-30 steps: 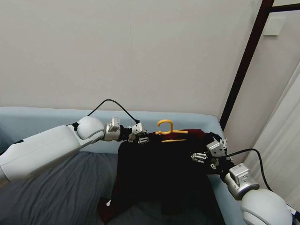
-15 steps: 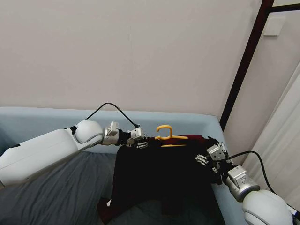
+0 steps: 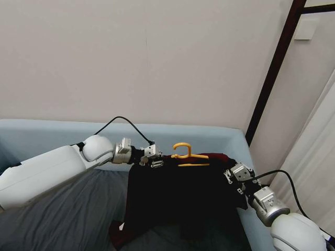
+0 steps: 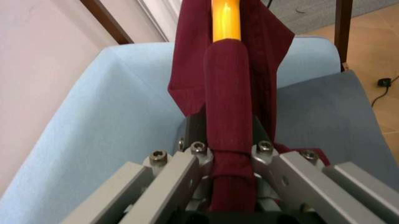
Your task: Pick up the clothes from the sofa and hang them on the clothes hanger.
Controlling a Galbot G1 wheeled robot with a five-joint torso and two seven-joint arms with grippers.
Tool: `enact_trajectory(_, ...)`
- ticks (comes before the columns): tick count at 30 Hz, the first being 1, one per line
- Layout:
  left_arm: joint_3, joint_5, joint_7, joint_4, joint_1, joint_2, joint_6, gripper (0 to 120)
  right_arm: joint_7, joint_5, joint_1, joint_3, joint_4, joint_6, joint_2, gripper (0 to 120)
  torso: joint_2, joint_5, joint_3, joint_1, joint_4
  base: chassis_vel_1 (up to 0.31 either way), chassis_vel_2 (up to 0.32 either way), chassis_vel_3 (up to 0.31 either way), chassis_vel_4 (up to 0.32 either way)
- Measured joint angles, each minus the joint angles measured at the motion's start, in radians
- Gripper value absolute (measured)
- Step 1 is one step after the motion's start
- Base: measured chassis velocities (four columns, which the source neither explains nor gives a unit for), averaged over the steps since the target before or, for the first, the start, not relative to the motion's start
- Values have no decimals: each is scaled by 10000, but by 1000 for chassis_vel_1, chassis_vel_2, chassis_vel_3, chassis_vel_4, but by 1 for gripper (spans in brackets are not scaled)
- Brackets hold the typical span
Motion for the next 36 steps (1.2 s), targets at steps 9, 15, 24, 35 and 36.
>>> enact_trajectory(9, -9, -55, 82, 160, 50, -55, 0, 3, -286, 159, 11, 3, -43, 765, -6, 0, 0, 1, 0, 0, 0, 0, 0, 0, 0)
enact_trajectory(15, -8, -65, 305, 415, 168, -64, -52, 3, -239, 1304, 138, 210, 595, 1005, -127, 0, 0, -1, 0, 0, 2, 0, 0, 0, 0)
enact_trajectory(24, -30, 101, 411, 563, 504, -116, -122, 3, 136, 2495, 293, 539, 1264, 888, -424, 0, 0, -2, 0, 0, 1, 0, 0, 0, 0)
enact_trajectory(35, -618, -249, 695, 1281, 858, -48, -326, 3, 199, 2657, -29, 505, 1734, 674, -401, 0, 0, -2, 0, 0, 1, 0, 0, 0, 0)
enact_trajectory(36, -618, -249, 695, 1281, 858, -48, -326, 3, 196, 2649, -34, 499, 1736, 674, -398, 0, 0, -2, 0, 0, 1, 0, 0, 0, 0)
